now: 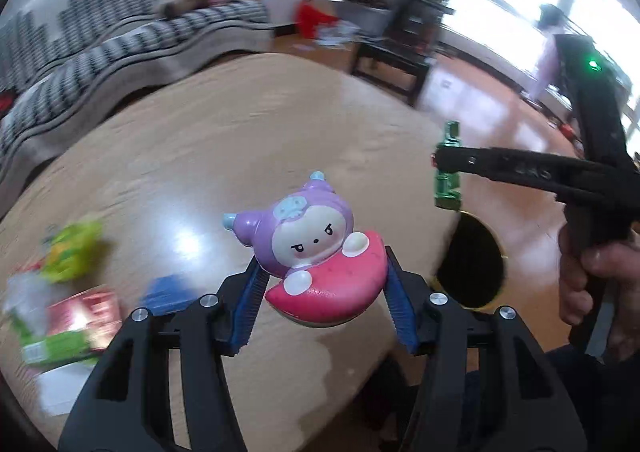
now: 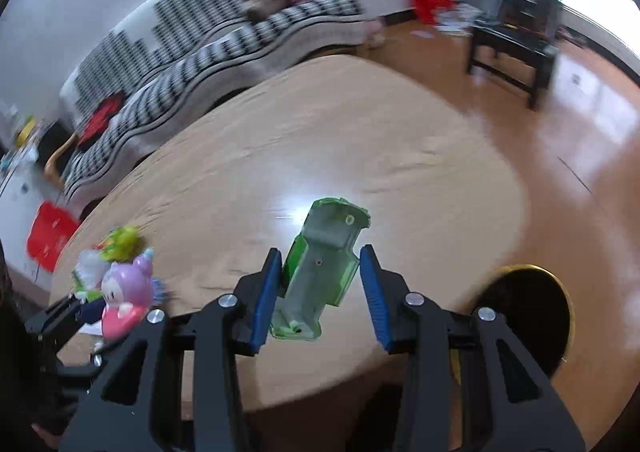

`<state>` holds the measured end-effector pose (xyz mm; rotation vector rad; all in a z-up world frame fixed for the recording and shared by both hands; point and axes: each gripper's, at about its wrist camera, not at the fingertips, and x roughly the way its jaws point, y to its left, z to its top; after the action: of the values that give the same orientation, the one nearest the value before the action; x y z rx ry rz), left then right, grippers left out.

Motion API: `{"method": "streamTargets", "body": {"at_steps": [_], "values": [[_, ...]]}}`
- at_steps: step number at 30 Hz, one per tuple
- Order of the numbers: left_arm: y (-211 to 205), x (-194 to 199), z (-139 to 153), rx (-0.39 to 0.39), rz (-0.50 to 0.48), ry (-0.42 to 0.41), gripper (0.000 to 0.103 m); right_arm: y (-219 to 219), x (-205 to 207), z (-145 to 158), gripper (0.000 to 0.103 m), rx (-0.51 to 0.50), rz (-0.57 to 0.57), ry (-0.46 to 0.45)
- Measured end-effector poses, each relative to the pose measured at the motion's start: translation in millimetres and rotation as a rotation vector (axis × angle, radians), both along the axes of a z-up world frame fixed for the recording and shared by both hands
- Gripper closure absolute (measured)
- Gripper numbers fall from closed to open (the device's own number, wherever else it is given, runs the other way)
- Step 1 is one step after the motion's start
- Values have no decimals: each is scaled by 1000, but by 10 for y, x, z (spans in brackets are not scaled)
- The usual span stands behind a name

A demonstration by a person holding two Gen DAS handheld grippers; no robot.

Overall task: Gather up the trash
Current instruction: 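Carry toy and green piece over the bin and release both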

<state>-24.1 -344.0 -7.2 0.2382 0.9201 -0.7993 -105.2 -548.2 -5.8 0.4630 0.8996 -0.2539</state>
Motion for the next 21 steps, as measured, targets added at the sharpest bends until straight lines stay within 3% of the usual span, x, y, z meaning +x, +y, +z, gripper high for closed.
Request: {"method": "streamTargets", "body": {"at_steps": [11, 17, 21], "values": [[-1543, -690, -581, -5, -297, 110, 48, -1429, -1190, -537, 62, 60, -329, 108], [-2063, -923, -991, 19, -379, 175, 48, -1792, -1499, -746, 62, 108, -409, 139], [-2199, -928, -1122, 20, -397, 198, 48, -1856, -1533, -765, 62, 110, -413, 141]]}}
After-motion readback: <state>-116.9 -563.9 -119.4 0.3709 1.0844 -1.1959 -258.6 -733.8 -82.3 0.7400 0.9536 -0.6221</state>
